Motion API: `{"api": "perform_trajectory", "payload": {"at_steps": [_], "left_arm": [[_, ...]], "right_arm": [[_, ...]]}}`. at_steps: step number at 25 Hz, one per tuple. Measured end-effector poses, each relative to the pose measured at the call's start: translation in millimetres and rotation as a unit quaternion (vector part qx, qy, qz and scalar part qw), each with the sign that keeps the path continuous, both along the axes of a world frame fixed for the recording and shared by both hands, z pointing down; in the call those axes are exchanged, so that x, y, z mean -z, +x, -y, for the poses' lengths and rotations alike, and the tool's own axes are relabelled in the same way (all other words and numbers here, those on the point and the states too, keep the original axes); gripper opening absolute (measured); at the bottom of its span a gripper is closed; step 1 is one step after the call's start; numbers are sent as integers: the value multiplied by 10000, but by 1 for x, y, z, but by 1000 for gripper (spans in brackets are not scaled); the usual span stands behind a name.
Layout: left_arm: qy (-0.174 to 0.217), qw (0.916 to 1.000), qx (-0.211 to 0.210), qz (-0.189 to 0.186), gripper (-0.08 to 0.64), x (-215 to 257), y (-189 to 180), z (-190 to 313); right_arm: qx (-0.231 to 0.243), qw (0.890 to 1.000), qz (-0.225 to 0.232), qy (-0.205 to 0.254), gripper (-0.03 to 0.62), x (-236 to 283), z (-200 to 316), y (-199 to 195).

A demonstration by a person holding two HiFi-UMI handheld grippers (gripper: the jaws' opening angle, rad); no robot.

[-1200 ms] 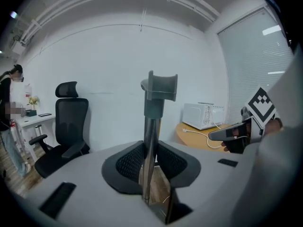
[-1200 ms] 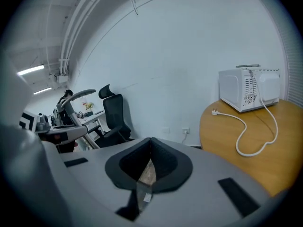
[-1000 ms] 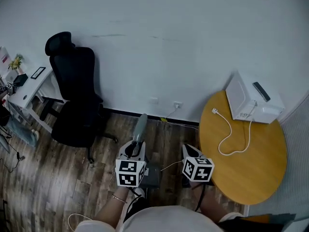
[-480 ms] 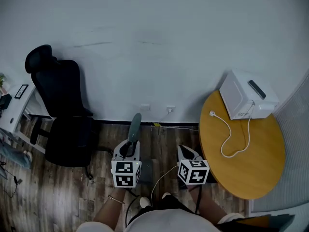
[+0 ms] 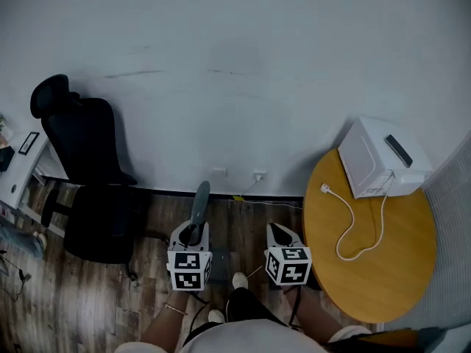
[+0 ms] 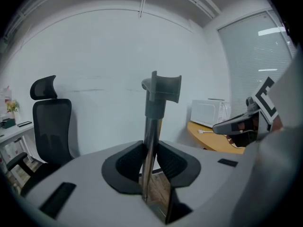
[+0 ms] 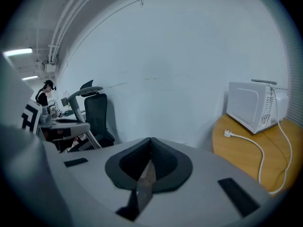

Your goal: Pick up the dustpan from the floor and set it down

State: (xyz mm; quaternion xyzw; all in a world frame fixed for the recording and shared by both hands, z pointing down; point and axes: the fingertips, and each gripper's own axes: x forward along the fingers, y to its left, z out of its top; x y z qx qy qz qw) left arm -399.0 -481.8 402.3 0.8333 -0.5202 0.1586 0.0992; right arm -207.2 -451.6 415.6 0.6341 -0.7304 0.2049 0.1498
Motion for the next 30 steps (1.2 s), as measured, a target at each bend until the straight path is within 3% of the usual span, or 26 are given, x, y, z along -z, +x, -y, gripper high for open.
{"api": "perform_trajectory", "payload": {"at_steps": [8, 23, 30], "left_arm": [[-190, 9997, -114, -90, 97, -8, 22, 24], [-667, 9968, -438, 64, 97, -72, 75, 88], [-677, 9955, -650, 145, 97, -87, 97, 134]], "right_arm": [[-163, 9982, 520, -230, 32, -18, 32, 14], [-424, 9949, 654, -640, 32, -70, 94, 50], [-622, 9922, 766, -759, 32, -97, 131, 60]]}}
